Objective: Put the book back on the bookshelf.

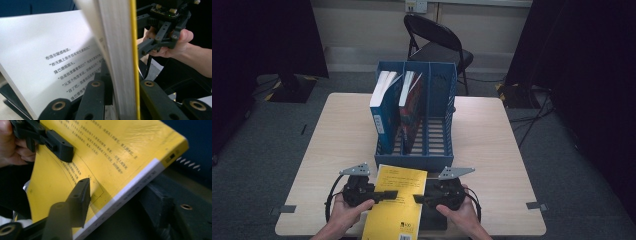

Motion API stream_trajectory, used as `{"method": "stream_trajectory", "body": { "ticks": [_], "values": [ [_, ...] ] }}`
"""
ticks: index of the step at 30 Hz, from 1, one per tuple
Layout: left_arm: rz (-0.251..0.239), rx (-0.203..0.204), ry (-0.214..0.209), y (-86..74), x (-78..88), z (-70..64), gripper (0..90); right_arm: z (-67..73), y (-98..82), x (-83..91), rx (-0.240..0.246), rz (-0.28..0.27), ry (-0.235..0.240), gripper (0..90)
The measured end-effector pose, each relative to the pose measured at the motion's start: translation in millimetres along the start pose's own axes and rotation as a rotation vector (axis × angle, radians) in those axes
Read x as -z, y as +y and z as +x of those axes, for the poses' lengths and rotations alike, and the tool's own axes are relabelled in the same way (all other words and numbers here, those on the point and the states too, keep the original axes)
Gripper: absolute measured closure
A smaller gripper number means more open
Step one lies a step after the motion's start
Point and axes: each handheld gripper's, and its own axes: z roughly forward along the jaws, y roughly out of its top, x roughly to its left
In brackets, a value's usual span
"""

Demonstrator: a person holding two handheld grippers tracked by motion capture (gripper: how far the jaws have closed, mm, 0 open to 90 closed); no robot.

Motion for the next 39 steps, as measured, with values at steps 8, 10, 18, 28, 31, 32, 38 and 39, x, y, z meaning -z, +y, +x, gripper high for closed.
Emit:
{"method": "stream_trajectory", "body": {
  "ticks": [8, 10, 18, 28, 31, 32, 38, 39],
  "values": [
    [-0.044, -0.036, 0.009, 17.3, 4.4, -8.0, 82.5, -1.0, 18.7, 17.8, 0.012, -0.071, -0.004, 54.1],
    [-0.060, -0.049, 0.005, 21.5, 6.2, -9.5, 82.6, -1.5, 21.2, 20.4, 0.012, -0.080, 0.000, 55.2],
    [-0.127, -0.078, 0.032, 38.5, 10.6, -15.0, 82.5, 1.3, 41.1, 33.0, 0.016, -0.159, -0.027, 58.5],
    [-0.170, -0.164, 0.035, 57.5, 14.0, -26.5, 82.4, 8.9, 61.9, 57.8, 0.078, -0.227, -0.052, 68.5],
    [-0.180, -0.196, 0.033, 59.9, 14.0, -30.2, 82.2, 12.2, 66.7, 66.0, 0.098, -0.248, -0.058, 71.7],
    [-0.186, -0.208, 0.027, 59.1, 13.1, -31.3, 81.8, 15.4, 66.5, 72.1, 0.120, -0.261, -0.055, 72.7],
    [-0.215, -0.250, -0.002, 46.1, 16.0, -33.0, 80.2, 22.7, 58.2, 74.9, 0.162, -0.271, -0.012, 73.5],
    [-0.213, -0.251, -0.012, 44.4, 16.9, -33.5, 79.8, 24.9, 58.4, 74.1, 0.175, -0.267, -0.005, 72.8]
  ]
}}
